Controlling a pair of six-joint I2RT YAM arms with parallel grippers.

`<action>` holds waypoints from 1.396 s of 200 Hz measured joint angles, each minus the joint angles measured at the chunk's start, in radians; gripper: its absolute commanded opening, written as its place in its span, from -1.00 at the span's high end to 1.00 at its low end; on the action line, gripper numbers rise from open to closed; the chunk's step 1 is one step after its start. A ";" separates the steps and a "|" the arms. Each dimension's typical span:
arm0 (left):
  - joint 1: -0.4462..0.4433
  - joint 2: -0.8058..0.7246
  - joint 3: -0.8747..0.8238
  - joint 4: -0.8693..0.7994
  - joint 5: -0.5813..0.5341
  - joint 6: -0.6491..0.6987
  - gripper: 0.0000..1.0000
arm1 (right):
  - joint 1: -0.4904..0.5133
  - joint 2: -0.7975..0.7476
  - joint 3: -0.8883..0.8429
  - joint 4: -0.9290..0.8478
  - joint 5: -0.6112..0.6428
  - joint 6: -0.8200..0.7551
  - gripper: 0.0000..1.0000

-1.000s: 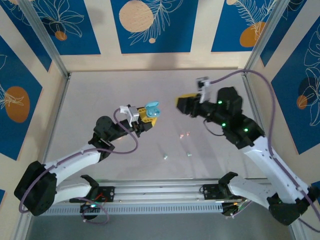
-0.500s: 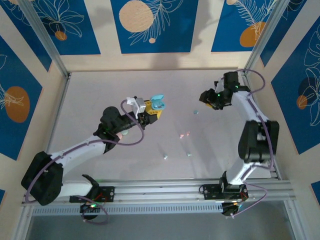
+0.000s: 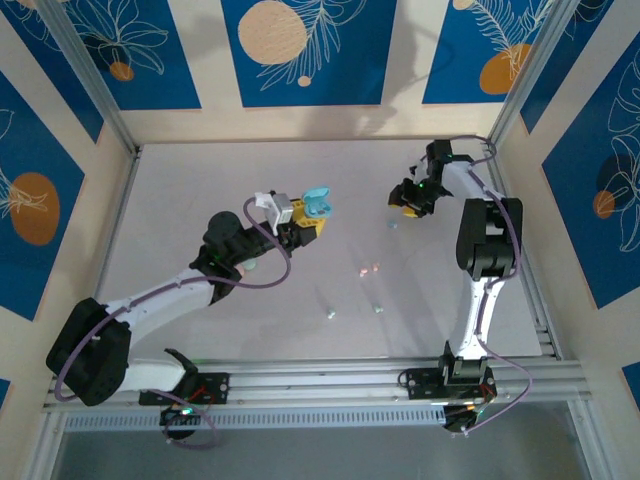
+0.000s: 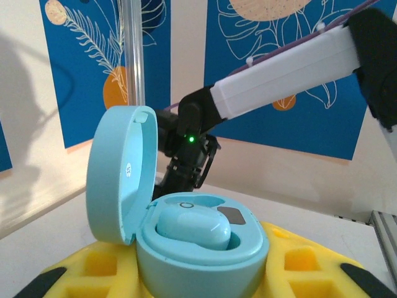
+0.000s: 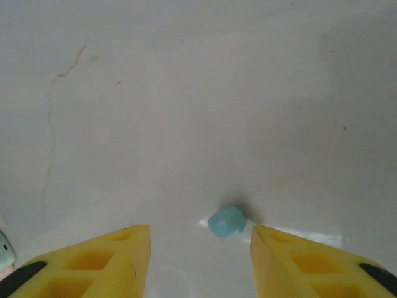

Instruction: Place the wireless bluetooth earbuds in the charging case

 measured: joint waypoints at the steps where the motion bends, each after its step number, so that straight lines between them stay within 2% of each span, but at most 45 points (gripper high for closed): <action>1: 0.000 0.000 0.000 0.000 0.000 0.000 0.55 | 0.000 0.004 0.003 -0.001 -0.002 0.000 0.05; 64: 0.000 0.000 0.005 -0.008 0.000 0.019 0.55 | 0.010 0.104 0.109 -0.061 -0.015 -0.025 0.06; 279: 0.000 -0.021 0.018 -0.023 0.000 0.019 0.54 | 0.037 0.145 0.112 -0.101 0.016 -0.053 0.07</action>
